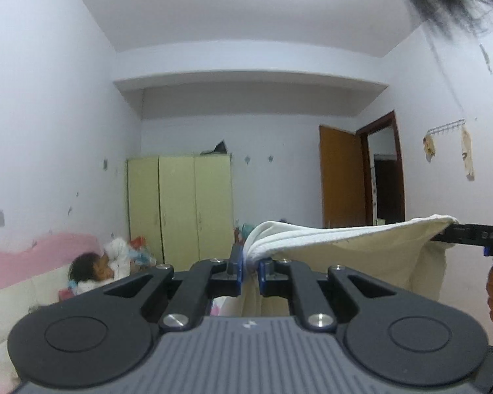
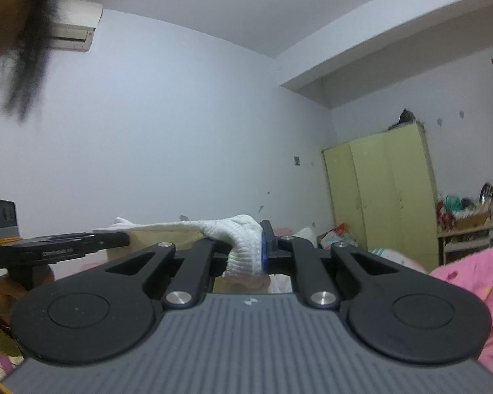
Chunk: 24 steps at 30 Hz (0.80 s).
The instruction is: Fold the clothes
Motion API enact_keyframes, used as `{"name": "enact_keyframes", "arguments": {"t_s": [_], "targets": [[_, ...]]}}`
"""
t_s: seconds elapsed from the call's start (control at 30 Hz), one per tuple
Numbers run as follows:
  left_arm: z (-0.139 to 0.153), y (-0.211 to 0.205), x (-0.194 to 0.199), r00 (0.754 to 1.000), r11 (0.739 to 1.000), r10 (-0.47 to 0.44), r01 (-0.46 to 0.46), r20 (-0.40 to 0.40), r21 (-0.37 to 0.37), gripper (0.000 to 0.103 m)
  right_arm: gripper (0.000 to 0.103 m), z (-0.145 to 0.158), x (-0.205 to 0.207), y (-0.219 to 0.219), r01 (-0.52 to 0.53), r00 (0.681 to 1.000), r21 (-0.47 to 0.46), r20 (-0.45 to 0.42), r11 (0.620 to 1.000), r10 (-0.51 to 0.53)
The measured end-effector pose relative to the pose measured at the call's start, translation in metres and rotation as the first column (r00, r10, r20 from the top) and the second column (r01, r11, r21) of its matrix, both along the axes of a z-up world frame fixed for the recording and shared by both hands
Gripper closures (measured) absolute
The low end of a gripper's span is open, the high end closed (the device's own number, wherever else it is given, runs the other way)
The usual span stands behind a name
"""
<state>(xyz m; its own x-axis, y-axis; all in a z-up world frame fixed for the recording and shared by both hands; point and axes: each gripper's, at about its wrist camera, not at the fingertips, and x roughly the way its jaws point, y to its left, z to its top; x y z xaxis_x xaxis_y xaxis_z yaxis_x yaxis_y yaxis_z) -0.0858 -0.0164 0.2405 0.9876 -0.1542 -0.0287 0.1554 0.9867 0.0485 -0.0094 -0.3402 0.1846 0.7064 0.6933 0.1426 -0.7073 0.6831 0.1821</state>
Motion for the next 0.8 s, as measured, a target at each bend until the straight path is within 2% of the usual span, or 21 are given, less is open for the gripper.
{"name": "enact_keyframes", "arguments": {"t_s": [0.13,0.23,0.3,0.4,0.5,0.63,0.7,0.8], "targets": [[-0.015,-0.001,0.009,0.997,1.000,0.005,-0.005,-0.077,0.004,0.093,0.096,-0.021,-0.003,-0.002,-0.003,0.995,0.032,-0.097,0.999,0.006],[-0.048,0.006,0.051,0.983,1.000,-0.026,0.026,-0.180,-0.005,0.093,0.096,-0.044,0.011,0.002,0.054,0.979,0.013,-0.198,0.998,-0.050],[-0.072,0.014,0.085,0.967,0.998,-0.054,0.049,-0.250,-0.026,0.093,0.096,-0.065,0.033,0.008,0.100,0.954,-0.007,-0.282,0.995,-0.097],[-0.124,0.029,0.154,0.922,0.993,-0.108,0.081,-0.372,-0.088,0.093,0.096,-0.098,0.078,0.023,0.159,0.900,-0.054,-0.401,0.986,-0.167],[-0.187,0.047,0.228,0.872,0.984,-0.168,0.117,-0.459,-0.137,0.093,0.096,-0.148,0.135,0.043,0.210,0.829,-0.131,-0.501,0.969,-0.248],[-0.280,0.048,0.329,0.812,0.978,-0.211,0.176,-0.545,-0.116,0.093,0.096,-0.233,0.206,0.064,0.265,0.746,-0.213,-0.572,0.940,-0.340],[-0.333,0.043,0.375,0.775,0.977,-0.209,0.193,-0.596,-0.092,0.093,0.096,-0.281,0.247,0.070,0.285,0.702,-0.259,-0.599,0.923,-0.385],[-0.412,0.035,0.444,0.715,0.974,-0.202,0.220,-0.669,-0.058,0.093,0.096,-0.351,0.304,0.071,0.274,0.651,-0.306,-0.638,0.912,-0.410]]}}
